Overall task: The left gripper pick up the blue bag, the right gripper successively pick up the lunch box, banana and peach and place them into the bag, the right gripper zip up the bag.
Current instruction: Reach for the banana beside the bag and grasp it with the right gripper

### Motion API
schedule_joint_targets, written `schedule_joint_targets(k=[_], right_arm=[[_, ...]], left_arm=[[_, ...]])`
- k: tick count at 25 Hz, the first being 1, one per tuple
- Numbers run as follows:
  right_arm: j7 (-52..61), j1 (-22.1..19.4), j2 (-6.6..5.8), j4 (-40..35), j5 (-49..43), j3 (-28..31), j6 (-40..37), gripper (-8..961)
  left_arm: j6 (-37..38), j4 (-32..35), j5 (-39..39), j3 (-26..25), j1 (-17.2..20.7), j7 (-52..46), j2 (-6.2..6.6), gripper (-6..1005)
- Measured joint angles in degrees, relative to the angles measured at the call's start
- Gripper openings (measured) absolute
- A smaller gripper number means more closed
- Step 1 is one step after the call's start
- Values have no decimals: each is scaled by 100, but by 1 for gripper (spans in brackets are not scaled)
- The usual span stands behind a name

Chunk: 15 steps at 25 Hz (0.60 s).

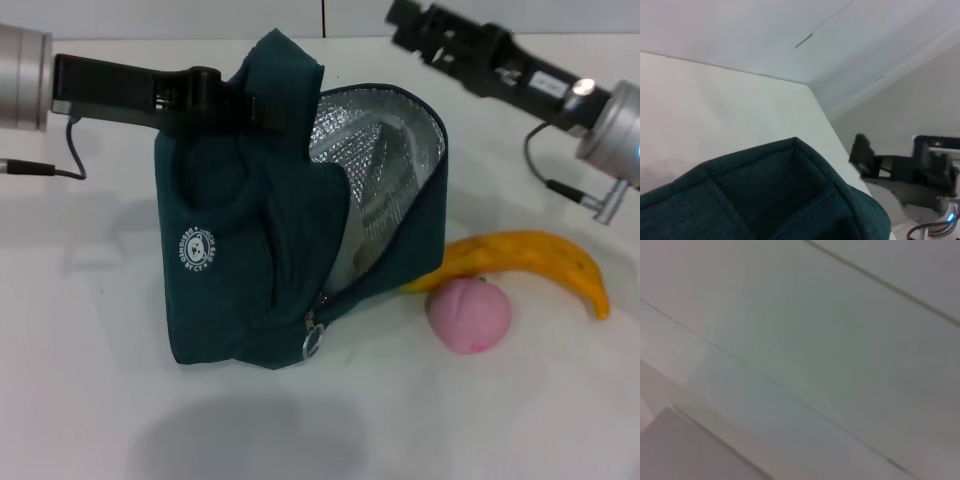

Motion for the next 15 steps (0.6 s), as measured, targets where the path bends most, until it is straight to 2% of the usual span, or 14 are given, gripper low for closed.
schedule_joint_targets(k=[2, 4, 9, 12, 14, 15], right_arm=[[-191, -111, -44, -56, -33, 163, -160, 411], [-450, -274, -163, -196, -55, 290, -348, 505], [-766, -818, -739, -1212, -560, 409, -322, 718], [-452, -1100, -1003, -2222, -1693, 781, 40, 825], [108, -1200, -1069, -3091, -2968, 1250, 164, 824], [488, -1186, -1064, -3542, -3784, 1512, 105, 823]], left_arm=[[-2, 0, 0, -3, 19, 2, 9, 54], [-3, 0, -1, -8, 34, 6, 19, 54], [-3, 11, 0, -11, 41, 10, 30, 54], [-3, 18, 2, -11, 41, 9, 36, 54], [-3, 20, 2, -10, 40, 9, 39, 55], [-1, 21, 2, -10, 40, 8, 42, 55]])
